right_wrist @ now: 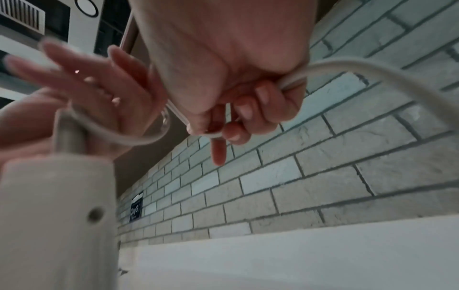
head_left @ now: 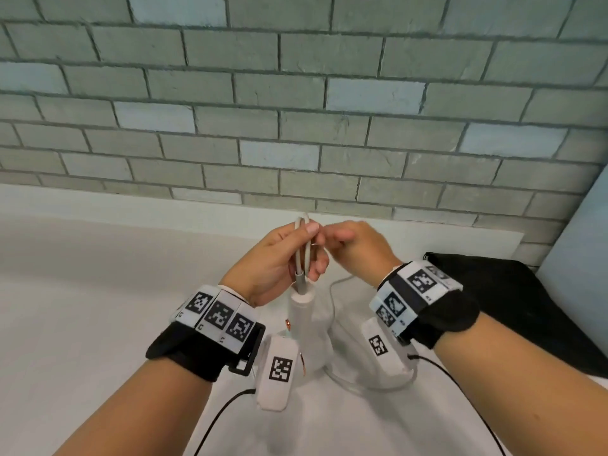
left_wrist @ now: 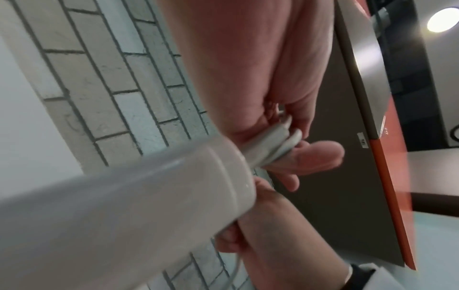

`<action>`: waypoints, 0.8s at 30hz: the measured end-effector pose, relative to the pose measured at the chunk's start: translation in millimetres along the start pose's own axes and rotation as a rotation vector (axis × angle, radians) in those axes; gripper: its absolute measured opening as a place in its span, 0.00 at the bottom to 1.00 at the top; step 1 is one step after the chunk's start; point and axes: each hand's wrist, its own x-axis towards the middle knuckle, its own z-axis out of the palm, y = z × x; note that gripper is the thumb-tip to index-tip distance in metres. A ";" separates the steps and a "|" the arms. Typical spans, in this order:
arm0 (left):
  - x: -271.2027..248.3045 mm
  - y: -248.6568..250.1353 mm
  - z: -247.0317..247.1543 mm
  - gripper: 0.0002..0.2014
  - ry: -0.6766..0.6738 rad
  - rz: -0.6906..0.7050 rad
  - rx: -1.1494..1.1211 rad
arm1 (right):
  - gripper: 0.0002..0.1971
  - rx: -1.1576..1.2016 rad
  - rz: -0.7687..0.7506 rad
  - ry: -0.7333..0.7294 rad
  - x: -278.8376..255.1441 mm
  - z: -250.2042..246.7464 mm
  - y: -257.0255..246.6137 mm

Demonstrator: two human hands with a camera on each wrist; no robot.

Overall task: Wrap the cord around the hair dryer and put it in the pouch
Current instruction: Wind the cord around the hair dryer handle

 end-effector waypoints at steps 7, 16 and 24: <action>-0.1 0.5 -0.7 0.18 0.074 0.010 0.040 | 0.15 -0.032 -0.196 -0.177 -21.2 21.1 -8.6; 2.8 5.7 -18.6 0.18 0.295 0.097 0.074 | 0.07 0.555 0.041 -0.155 -43.4 28.7 55.6; 7.0 10.3 -18.4 0.11 0.253 0.099 0.525 | 0.10 0.294 -0.464 0.131 -53.4 -31.5 26.4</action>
